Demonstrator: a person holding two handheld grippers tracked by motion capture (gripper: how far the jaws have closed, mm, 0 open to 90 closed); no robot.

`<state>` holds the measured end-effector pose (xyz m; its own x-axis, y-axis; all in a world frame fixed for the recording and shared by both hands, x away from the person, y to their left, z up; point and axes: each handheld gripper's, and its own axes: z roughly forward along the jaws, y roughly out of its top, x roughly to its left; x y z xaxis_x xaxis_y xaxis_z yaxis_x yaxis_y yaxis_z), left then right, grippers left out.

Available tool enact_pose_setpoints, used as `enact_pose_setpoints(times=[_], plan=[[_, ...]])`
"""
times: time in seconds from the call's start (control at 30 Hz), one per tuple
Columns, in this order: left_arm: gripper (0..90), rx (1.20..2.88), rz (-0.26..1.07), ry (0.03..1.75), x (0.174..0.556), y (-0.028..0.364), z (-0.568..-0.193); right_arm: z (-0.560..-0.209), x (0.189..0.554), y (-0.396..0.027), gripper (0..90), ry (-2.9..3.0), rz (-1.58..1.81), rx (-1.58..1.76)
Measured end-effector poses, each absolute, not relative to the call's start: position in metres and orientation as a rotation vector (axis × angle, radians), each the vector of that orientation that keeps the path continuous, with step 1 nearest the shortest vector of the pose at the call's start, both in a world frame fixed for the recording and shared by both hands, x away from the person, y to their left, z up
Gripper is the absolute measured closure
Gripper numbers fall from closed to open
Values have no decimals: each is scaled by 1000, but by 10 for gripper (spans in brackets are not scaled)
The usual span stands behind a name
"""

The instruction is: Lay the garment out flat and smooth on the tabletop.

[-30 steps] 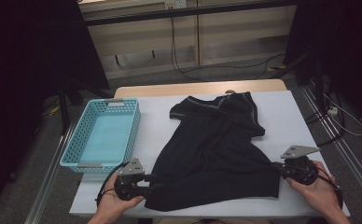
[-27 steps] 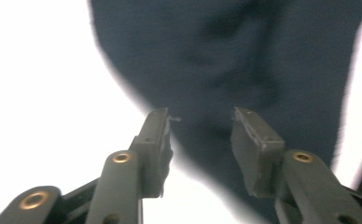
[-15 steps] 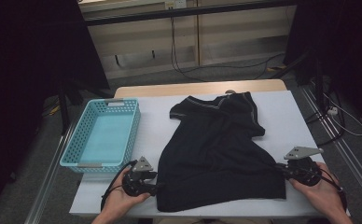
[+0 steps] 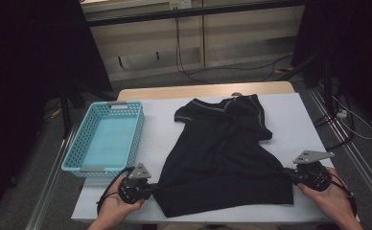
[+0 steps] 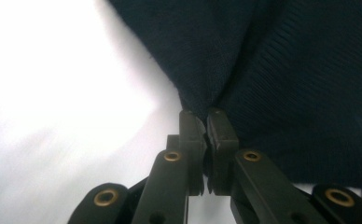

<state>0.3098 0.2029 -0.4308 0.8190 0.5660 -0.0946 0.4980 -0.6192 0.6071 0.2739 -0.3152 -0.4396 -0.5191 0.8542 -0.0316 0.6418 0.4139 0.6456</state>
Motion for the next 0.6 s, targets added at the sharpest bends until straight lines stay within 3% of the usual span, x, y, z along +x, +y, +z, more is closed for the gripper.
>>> enact_pose_setpoints(times=[0.23,0.33,0.6], plan=[[829,2345,139,789,313,211,-429,-439,272,-307,821,2350,876,1248],[664,2296,198,765,310,210,-422,-438,273,-306,721,2336,924,1253],[380,2231,257,708,302,190,-414,-429,270,-293,490,2332,1049,1178]])
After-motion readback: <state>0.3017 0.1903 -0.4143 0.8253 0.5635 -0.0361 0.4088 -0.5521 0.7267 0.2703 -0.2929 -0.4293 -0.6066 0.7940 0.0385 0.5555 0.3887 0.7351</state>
